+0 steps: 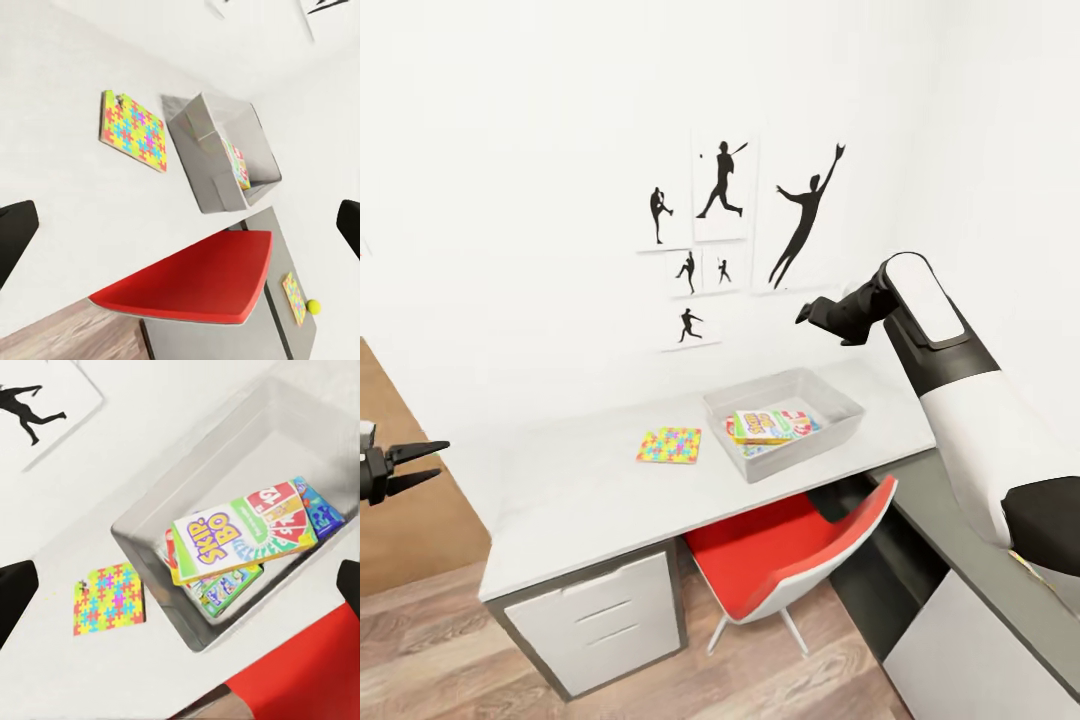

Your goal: Put all the toys in the child's room - the three board games (two on the bed and one on the table), the two jigsaw puzzles on the table, and the tennis ball on the table - inside the toy box on the table in the child's room.

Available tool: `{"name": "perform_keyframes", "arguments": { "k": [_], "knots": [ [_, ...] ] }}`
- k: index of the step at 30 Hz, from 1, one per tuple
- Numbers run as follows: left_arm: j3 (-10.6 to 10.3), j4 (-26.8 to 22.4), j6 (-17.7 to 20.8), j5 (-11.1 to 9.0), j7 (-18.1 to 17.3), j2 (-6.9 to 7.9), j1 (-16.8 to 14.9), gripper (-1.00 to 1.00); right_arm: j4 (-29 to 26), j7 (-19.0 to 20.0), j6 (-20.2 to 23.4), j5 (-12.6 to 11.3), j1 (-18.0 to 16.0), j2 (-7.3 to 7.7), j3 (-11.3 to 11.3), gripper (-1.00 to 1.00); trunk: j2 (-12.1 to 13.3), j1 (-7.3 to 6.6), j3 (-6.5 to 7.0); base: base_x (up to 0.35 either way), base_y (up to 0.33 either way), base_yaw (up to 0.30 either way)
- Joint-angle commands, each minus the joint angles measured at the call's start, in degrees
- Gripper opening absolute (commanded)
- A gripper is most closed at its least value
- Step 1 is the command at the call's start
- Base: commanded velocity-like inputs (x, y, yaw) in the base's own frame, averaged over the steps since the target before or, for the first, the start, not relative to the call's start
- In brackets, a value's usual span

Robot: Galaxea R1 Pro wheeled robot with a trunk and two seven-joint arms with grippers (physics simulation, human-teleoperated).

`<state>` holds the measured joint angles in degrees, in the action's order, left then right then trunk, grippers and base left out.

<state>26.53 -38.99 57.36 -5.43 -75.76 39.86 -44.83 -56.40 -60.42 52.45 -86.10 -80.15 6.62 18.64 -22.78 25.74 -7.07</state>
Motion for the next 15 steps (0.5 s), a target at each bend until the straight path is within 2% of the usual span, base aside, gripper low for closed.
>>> {"name": "perform_keyframes", "arguments": {
  "k": [1,10,15],
  "knots": [
    [0.01,0.06,0.47,-0.11,-0.09,0.00,-0.08,1.00,-0.05,-0.57,0.19,-0.49,-0.09,0.06,0.17,1.00,-0.14,0.04,-0.14,0.000,0.286,0.289],
    [0.01,0.06,0.41,-0.10,-0.04,-0.03,-0.08,1.00,-0.05,-0.60,0.17,-0.48,-0.09,0.06,0.17,1.00,-0.14,0.04,-0.18,-0.030,0.288,0.283],
    [0.01,0.06,0.39,-0.10,-0.01,-0.05,-0.08,1.00,-0.16,-0.65,0.12,-0.47,-0.09,0.06,0.17,1.00,-0.14,0.04,-0.28,-0.077,0.256,0.123]
  ]
}}
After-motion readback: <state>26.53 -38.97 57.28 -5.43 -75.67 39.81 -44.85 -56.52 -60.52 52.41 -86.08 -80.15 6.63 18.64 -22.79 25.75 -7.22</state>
